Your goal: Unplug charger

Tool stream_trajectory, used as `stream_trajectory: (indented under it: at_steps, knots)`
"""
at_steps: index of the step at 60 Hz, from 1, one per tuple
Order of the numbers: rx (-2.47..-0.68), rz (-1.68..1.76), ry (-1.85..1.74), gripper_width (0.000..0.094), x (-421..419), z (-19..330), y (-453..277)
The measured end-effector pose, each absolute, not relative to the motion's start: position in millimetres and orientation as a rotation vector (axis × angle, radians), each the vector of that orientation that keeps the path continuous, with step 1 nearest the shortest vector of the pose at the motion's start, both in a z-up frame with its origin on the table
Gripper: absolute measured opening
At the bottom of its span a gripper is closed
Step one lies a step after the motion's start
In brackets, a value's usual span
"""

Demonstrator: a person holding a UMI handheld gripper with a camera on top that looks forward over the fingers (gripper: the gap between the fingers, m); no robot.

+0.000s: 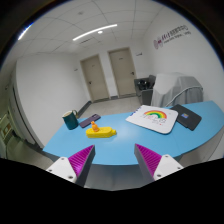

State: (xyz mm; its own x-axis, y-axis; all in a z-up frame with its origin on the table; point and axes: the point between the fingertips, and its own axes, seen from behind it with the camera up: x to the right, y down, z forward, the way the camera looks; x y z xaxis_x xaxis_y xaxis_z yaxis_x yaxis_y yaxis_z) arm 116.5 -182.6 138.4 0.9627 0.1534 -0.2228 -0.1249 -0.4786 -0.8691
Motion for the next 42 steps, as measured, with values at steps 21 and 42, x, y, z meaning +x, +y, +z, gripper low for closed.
stream_trajectory:
  at_steps: [21,42]
  knots:
    - [-2.050,0.370,-0.082,0.0813,-10.6,90.6,-72.4]
    - [-2.054,0.124,-0.054,0.0348,-39.4,25.9,65.1]
